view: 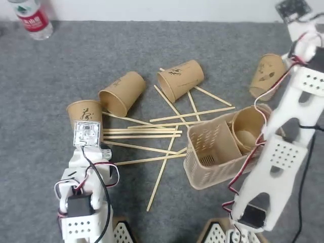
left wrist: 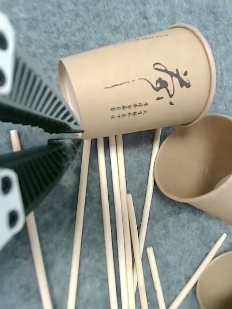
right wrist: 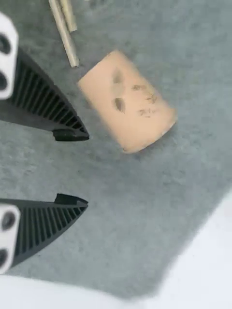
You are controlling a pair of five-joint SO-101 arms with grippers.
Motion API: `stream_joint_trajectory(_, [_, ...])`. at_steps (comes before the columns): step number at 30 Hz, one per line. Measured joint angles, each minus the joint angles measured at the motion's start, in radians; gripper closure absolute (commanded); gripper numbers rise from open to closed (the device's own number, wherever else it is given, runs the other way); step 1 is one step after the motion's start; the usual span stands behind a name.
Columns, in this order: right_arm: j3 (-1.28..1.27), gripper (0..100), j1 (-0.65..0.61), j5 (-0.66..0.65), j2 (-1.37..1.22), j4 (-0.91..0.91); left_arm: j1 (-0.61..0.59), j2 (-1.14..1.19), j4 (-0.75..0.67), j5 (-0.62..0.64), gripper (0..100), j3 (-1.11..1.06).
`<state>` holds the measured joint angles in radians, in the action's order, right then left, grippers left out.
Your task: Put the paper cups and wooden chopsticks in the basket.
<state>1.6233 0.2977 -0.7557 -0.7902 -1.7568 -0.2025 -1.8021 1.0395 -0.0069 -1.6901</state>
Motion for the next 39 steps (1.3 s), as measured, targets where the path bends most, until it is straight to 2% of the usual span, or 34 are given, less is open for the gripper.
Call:
stream_joint_trajectory(4, [-0.124,81.1,0.011,0.049,0.203,0.000,0.000,0.000,0.000,0.000,99,0.000])
stream_joint_trajectory(10, [-0.508,81.1,0.011,0.057,0.595,-0.002,0.000,0.000,0.000,0.000,98,0.000])
stream_joint_trajectory(12, [-0.641,81.1,0.006,0.057,0.749,-0.002,0.000,0.000,0.000,0.000,94,0.000])
stream_joint_trajectory(15, [-0.838,81.1,0.009,0.057,0.971,-0.002,0.000,0.000,0.000,0.006,81,0.000])
stream_joint_trajectory(17, [-0.968,80.9,0.023,0.057,1.097,-0.002,0.000,0.000,0.000,0.044,76,0.000])
stream_joint_trajectory(20, [-1.168,80.9,0.077,0.084,1.247,-0.002,0.000,0.000,0.000,0.077,77,0.020])
stream_joint_trajectory(24, [-1.392,81.1,0.161,0.104,1.372,-0.002,0.002,0.000,0.000,0.083,80,0.158])
stream_joint_trajectory(28, [-1.554,81.1,0.255,0.107,1.470,-0.002,0.080,0.000,0.026,0.026,80,0.328])
stream_joint_trajectory(32, [-1.672,81.1,0.301,0.107,1.587,-0.002,0.218,0.021,0.083,0.008,80,0.499])
stream_joint_trajectory(39, [-1.910,81.1,0.316,0.158,1.809,0.020,0.376,0.408,0.133,0.129,80,0.838])
